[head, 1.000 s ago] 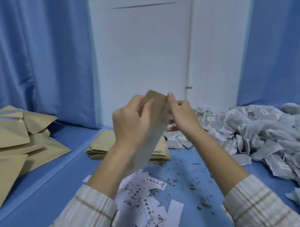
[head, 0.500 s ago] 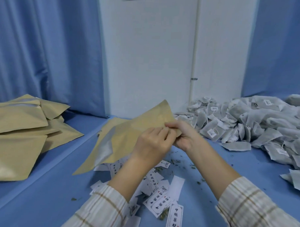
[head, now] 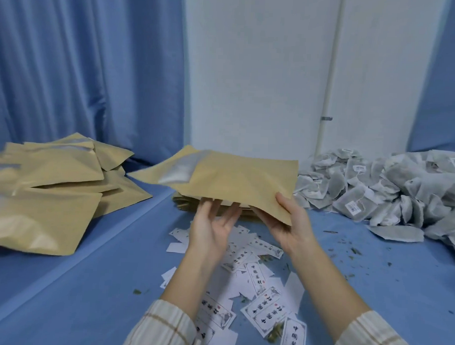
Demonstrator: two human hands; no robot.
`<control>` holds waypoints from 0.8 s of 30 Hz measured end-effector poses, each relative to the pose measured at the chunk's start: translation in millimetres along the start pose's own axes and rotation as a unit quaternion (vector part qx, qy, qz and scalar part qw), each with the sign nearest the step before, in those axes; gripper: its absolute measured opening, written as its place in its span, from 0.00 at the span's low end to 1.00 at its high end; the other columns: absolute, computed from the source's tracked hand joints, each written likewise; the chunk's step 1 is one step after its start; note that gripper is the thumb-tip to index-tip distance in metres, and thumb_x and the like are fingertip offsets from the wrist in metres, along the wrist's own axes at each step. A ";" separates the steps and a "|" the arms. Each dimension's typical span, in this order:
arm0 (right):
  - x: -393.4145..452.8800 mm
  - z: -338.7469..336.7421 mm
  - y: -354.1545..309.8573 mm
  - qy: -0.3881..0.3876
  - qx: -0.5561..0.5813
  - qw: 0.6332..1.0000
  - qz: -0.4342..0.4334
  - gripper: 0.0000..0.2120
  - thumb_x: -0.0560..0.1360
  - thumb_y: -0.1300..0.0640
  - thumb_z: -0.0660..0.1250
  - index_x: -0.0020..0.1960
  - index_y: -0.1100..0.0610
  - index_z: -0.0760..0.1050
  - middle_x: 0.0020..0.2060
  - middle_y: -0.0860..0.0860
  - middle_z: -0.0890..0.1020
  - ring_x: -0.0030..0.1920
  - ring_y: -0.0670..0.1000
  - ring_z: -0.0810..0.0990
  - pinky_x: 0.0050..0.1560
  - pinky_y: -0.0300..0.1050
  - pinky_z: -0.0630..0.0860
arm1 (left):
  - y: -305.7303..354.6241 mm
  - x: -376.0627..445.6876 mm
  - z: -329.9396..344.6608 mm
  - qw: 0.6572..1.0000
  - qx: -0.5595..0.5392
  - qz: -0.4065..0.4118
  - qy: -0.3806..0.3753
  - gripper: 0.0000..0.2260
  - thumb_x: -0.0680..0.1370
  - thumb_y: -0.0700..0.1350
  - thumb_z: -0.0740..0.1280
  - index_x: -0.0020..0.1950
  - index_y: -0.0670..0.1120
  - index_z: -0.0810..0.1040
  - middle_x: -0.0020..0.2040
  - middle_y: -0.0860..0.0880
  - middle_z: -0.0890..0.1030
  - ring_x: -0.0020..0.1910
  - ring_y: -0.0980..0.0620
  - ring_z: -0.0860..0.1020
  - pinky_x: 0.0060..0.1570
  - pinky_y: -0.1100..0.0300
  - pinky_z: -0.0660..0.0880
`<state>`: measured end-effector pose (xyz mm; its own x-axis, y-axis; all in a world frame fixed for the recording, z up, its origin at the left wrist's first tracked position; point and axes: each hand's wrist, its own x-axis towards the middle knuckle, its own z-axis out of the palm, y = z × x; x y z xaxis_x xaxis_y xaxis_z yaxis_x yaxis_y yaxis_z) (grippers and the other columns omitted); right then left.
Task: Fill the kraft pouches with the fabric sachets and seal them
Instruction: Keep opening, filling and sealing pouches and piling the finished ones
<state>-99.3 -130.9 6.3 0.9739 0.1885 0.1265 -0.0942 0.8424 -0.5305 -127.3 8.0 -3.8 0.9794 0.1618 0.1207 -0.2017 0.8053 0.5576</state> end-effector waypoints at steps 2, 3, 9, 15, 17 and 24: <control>4.0 -0.4 10.2 -0.011 -0.014 1.000 -0.005 0.17 0.78 0.66 0.57 0.64 0.54 0.71 0.54 0.56 0.81 0.49 0.58 0.82 0.39 0.55 0.81 | 8.0 4.1 -1.7 0.998 0.060 0.019 -0.017 0.17 0.83 0.42 0.54 0.72 0.47 0.67 0.66 0.47 0.75 0.54 0.44 0.80 0.55 0.49 0.76; 7.7 2.3 17.0 -0.014 -0.028 0.999 -0.009 0.17 0.79 0.66 0.57 0.63 0.52 0.71 0.51 0.53 0.83 0.48 0.56 0.82 0.41 0.54 0.82 | 12.5 7.7 -4.7 0.995 0.091 0.030 -0.019 0.17 0.83 0.43 0.55 0.72 0.48 0.67 0.67 0.47 0.74 0.56 0.44 0.79 0.59 0.49 0.75; 89.0 124.0 129.3 -0.079 -0.107 0.989 0.069 0.14 0.82 0.58 0.53 0.65 0.47 0.67 0.51 0.55 0.83 0.38 0.50 0.82 0.41 0.47 0.79 | 91.8 62.4 -41.0 0.990 0.106 0.086 0.033 0.16 0.83 0.50 0.53 0.64 0.47 0.74 0.54 0.49 0.81 0.54 0.49 0.78 0.52 0.56 0.75; 135.2 148.6 269.1 -0.123 -0.575 0.777 0.225 0.40 0.71 0.28 0.43 0.69 0.55 0.66 0.62 0.54 0.75 0.64 0.55 0.70 0.69 0.52 0.60 | 133.2 92.8 -149.9 0.978 0.074 0.012 0.193 0.16 0.82 0.53 0.54 0.45 0.45 0.75 0.35 0.45 0.74 0.36 0.47 0.76 0.49 0.51 0.73; 143.1 125.2 281.2 -0.105 -0.601 0.760 0.223 0.34 0.74 0.32 0.43 0.70 0.51 0.64 0.65 0.52 0.73 0.70 0.54 0.64 0.72 0.57 0.47 | 122.0 102.1 -157.4 0.974 0.083 -0.002 0.210 0.13 0.82 0.50 0.58 0.49 0.43 0.76 0.39 0.42 0.79 0.39 0.42 0.80 0.37 0.52 0.80; 189.8 66.3 242.7 -0.061 -0.630 0.773 0.043 0.15 0.78 0.50 0.55 0.60 0.53 0.74 0.58 0.53 0.78 0.61 0.54 0.75 0.63 0.44 0.66 | 71.0 147.2 -138.3 0.977 0.095 -0.066 0.179 0.09 0.81 0.41 0.57 0.49 0.41 0.76 0.38 0.43 0.81 0.36 0.46 0.80 0.40 0.53 0.79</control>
<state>49.0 142.8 -42.8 0.9415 0.3269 0.0819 0.1926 -0.3222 -0.9269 3.5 167.8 -60.1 0.9294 0.2812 -0.2389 -0.0382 0.7174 0.6956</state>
